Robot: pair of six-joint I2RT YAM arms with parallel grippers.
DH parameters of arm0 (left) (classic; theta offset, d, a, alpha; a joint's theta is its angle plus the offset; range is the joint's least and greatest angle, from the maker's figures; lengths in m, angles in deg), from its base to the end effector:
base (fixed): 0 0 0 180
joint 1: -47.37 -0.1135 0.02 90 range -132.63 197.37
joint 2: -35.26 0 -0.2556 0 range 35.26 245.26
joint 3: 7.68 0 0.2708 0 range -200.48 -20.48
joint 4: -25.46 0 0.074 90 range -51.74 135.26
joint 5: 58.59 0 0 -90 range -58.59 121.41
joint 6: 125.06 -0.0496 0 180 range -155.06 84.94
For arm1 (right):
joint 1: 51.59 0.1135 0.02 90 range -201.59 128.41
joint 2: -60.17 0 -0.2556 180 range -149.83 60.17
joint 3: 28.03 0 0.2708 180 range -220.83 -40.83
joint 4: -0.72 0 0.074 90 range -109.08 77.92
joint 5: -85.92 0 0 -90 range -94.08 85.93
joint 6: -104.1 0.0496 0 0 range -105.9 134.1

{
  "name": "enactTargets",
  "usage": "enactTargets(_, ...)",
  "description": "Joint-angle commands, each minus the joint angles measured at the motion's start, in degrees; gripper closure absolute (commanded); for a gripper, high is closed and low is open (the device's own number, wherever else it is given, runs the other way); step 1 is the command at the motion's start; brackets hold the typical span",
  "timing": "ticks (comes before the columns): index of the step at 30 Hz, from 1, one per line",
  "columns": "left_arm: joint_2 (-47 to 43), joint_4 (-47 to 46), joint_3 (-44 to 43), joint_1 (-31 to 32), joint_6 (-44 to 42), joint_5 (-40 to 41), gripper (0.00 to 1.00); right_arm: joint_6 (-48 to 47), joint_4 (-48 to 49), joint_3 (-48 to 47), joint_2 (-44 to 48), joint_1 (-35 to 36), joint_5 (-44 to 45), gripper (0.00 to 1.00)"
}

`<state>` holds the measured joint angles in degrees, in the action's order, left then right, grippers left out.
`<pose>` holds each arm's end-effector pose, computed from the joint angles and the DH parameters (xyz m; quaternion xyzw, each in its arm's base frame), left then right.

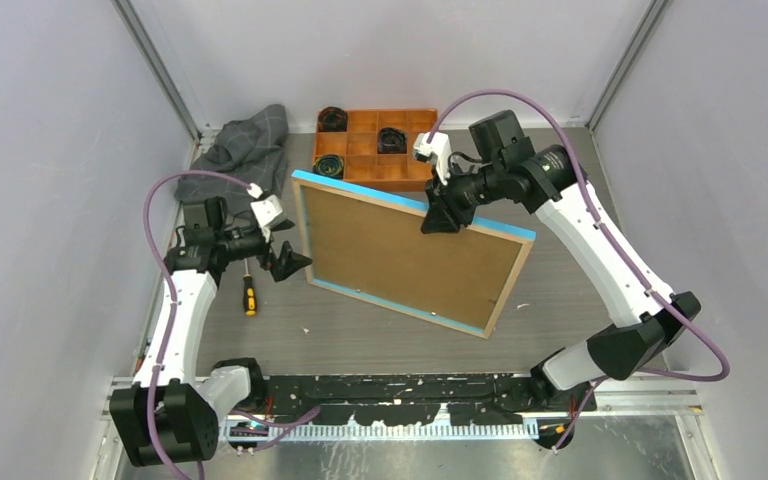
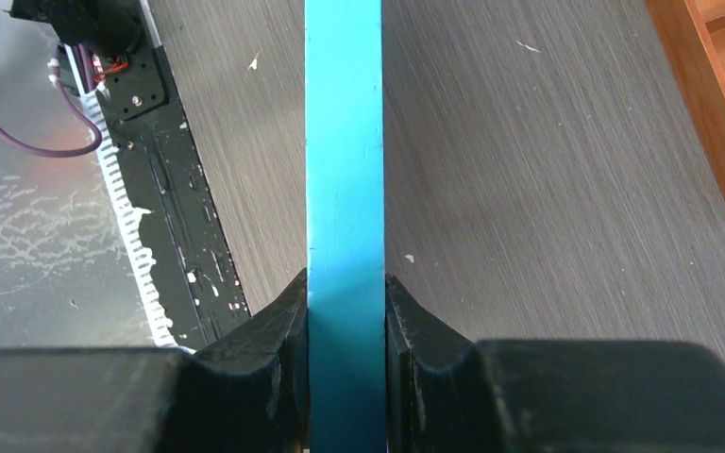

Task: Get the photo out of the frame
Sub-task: Turn over the photo frame at the center of the board.

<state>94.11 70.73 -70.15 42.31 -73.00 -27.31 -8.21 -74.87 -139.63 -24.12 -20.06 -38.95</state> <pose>0.2354 -0.0217 0.2831 0.4176 0.7058 -0.2854 0.4960 0.2507 0.1871 0.4065 -0.4988 0.7466 0.3064 0.3161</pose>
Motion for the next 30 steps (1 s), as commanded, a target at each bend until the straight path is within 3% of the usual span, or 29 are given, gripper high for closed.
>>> enactTargets(1,0.6,-2.9,1.7,-0.5,-3.2,0.6,0.0,-0.3,7.1,0.5,-2.2,-0.9,-8.1,0.99)
enactTargets(11,2.6,-14.5,3.8,-1.6,7.4,14.0,0.0,-5.2,5.0,-0.9,-10.2,-4.8,-5.5,0.99)
enactTargets(24,5.8,-16.6,2.8,-1.6,10.3,18.2,0.0,-4.4,7.6,1.0,-12.9,-7.4,-9.3,0.99)
enactTargets(30,2.4,-15.5,3.9,-1.5,11.8,19.2,0.0,-4.5,8.7,2.7,-15.1,-9.4,-10.7,0.99)
